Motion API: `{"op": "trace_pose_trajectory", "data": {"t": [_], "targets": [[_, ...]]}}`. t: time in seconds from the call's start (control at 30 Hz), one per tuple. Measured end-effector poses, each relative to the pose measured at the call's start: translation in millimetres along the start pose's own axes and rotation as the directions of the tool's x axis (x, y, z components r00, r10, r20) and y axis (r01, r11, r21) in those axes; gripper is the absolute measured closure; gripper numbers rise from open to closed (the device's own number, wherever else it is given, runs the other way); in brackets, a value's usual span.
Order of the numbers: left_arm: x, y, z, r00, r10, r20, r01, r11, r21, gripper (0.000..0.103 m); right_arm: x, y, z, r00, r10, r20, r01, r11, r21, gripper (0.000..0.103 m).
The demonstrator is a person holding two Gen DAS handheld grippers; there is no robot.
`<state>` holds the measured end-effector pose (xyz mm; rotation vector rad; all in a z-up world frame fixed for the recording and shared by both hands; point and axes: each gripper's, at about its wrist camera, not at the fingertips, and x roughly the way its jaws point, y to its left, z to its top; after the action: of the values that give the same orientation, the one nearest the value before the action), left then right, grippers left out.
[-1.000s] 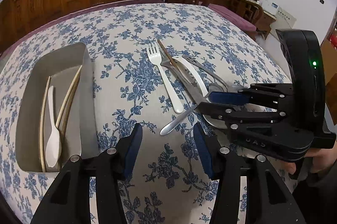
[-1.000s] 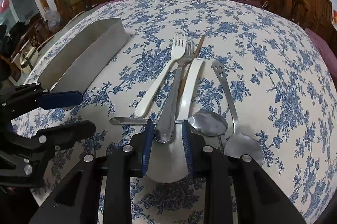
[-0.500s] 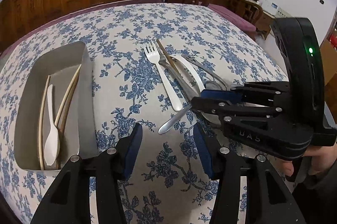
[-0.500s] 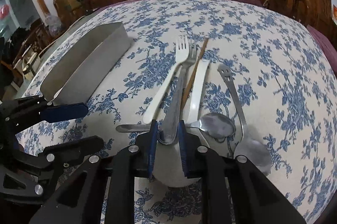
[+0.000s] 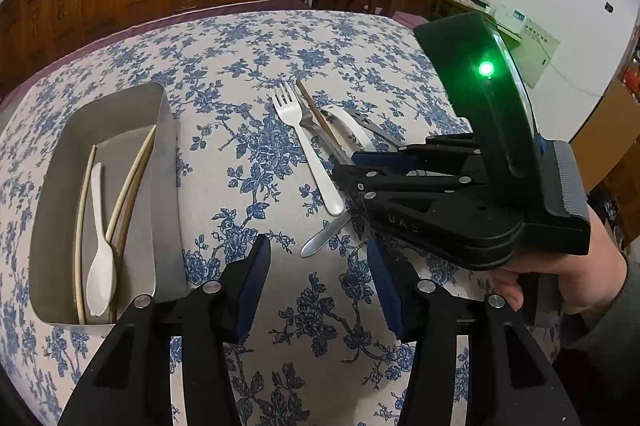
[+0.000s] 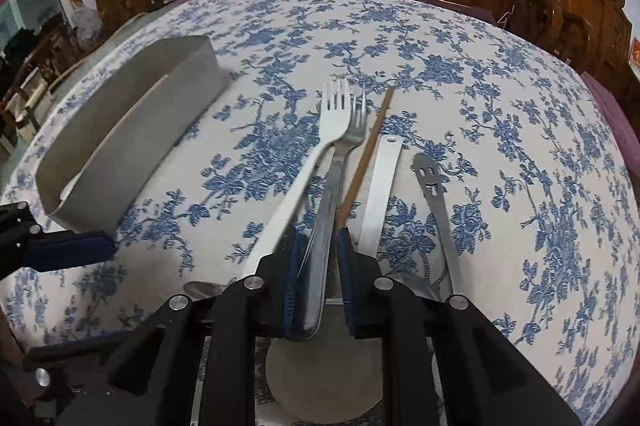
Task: Organize utensils
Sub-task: 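Close the right tool on the handle of a metal fork in the pile, then grasp a white plastic fork with the left tool while right holds the metal fork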
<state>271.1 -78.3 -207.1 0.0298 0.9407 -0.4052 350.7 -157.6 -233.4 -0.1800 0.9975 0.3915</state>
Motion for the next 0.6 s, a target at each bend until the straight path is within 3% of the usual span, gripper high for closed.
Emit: {"op": "trace_pose_trajectory", "data": {"t": [0.27, 0.6], "targets": [[0, 1, -1, 1.0, 0.005, -0.001, -0.005, 1.0, 0.002, 0.055, -3, -3, -4, 0.999, -0.026, -0.023, 0.026, 1.0, -0.003, 0.087], [7, -5, 11, 0.999, 0.037, -0.022, -0.036, 0.999, 0.004, 0.055, -44, -30, -1, 0.997, 0.034, 0.064, -0.038, 0.998, 0.056, 0.088]]}}
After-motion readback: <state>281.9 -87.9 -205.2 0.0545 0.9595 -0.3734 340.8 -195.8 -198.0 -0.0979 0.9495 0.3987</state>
